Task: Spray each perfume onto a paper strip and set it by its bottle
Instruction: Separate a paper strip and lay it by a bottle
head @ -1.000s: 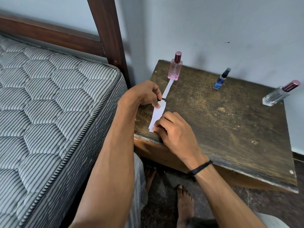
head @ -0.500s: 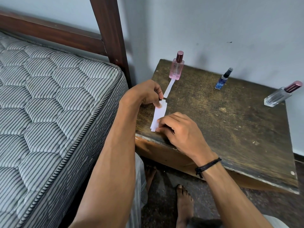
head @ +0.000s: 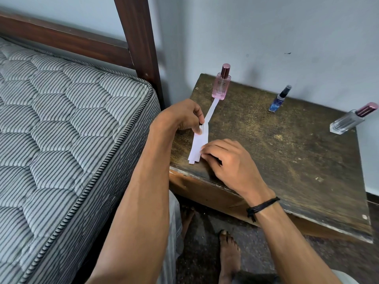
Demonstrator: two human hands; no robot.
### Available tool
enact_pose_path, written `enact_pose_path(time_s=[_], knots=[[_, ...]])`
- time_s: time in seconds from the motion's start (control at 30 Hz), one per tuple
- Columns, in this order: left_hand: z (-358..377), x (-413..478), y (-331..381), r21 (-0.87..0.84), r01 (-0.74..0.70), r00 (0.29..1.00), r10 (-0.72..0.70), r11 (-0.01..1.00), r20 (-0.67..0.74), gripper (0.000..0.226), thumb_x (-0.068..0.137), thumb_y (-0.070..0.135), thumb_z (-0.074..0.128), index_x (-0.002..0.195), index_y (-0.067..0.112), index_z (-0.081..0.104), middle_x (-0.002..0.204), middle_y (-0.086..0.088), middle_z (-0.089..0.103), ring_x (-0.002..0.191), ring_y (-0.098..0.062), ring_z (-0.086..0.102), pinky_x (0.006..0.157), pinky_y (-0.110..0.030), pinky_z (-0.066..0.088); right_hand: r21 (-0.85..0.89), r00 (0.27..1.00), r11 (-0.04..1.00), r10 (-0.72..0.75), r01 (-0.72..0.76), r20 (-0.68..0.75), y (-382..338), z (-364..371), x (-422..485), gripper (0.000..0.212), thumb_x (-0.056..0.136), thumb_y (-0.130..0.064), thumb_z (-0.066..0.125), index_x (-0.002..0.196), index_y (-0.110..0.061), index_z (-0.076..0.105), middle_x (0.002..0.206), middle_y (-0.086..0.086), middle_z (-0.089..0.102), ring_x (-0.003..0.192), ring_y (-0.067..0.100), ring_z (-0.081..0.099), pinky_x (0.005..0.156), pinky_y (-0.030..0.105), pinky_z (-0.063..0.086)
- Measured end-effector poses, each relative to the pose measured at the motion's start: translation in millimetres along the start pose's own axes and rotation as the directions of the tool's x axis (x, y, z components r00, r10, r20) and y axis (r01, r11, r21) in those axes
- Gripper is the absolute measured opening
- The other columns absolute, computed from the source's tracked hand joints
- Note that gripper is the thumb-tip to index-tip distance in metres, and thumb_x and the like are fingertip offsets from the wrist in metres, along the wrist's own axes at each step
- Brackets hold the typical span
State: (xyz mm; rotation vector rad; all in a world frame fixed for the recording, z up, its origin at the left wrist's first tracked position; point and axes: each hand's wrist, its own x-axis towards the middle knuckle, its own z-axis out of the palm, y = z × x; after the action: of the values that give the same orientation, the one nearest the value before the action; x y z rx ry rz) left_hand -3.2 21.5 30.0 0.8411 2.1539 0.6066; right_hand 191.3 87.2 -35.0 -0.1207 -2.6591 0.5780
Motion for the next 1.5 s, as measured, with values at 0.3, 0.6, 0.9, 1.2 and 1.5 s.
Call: enact_pose_path(time_s=[0.3,0.6,0.9,1.2,1.5], knots=[[-1.0,0.1,-2.7,-0.006,-0.017,1.0,0.017,1.0,0.009,0.025,0.077,0.003,0.084,0.087,0.017,0.066,0.069,0.006,0.055,0.063,-0.009,0.049,0.067,-0.028,0.041,-0.007,0.993,1.0,0.008,-0.008,-0.121,-6.4,-5.9,0.7,0.013,0.099,-0.008,0.067,0.109,-0.007,0.074,0.1,0.004,0.072,0.086,0.026,0.066,0.075,0.044,0.054],[-8.5,2.3,-10.2,-0.048,-0.063,0.998,0.063,0.997,0.0,0.022,0.076,0.007,0.086,0.086,0.016,0.068,0.073,0.002,0.063,0.064,-0.009,0.055,0.061,-0.023,0.041,0.155,0.899,0.975,0.211,-0.162,-0.384,1.3,-41.8,1.5,0.014,0.099,-0.003,0.066,0.11,-0.002,0.074,0.104,0.008,0.069,0.083,0.021,0.071,0.071,0.036,0.061],[9.2,1.7,15.8,-0.172,-0.286,0.958,0.284,0.943,-0.04,0.011,0.085,-0.001,0.075,0.092,0.008,0.073,0.071,0.004,0.065,0.052,0.007,0.057,0.055,-0.009,0.044,0.109,0.879,0.936,0.351,-0.334,-0.323,6.3,-83.6,-16.3,0.013,0.092,-0.002,0.072,0.103,-0.009,0.077,0.098,-0.002,0.071,0.083,0.009,0.066,0.079,0.008,0.05],[61.7,5.9,50.8,0.107,-0.474,0.88,0.464,0.874,0.103,0.014,0.089,0.017,0.073,0.101,0.022,0.078,0.091,0.007,0.072,0.083,-0.005,0.064,0.072,-0.021,0.044,0.08,0.871,0.868,0.49,-0.491,0.028,10.1,-99.9,-43.6,0.015,0.09,-0.012,0.075,0.095,-0.026,0.076,0.091,-0.016,0.072,0.084,0.002,0.068,0.079,0.02,0.054],[82.3,8.6,55.0,0.217,-0.5,0.866,0.482,0.838,0.132,0.024,0.091,0.021,0.072,0.115,0.022,0.073,0.098,0.011,0.062,0.094,-0.01,0.062,0.089,-0.03,0.051,0.094,0.779,0.774,0.616,-0.626,0.117,19.2,-105.3,-44.9,0.003,0.092,-0.034,0.075,0.09,-0.036,0.074,0.085,-0.019,0.072,0.072,0.002,0.07,0.075,0.032,0.059]])
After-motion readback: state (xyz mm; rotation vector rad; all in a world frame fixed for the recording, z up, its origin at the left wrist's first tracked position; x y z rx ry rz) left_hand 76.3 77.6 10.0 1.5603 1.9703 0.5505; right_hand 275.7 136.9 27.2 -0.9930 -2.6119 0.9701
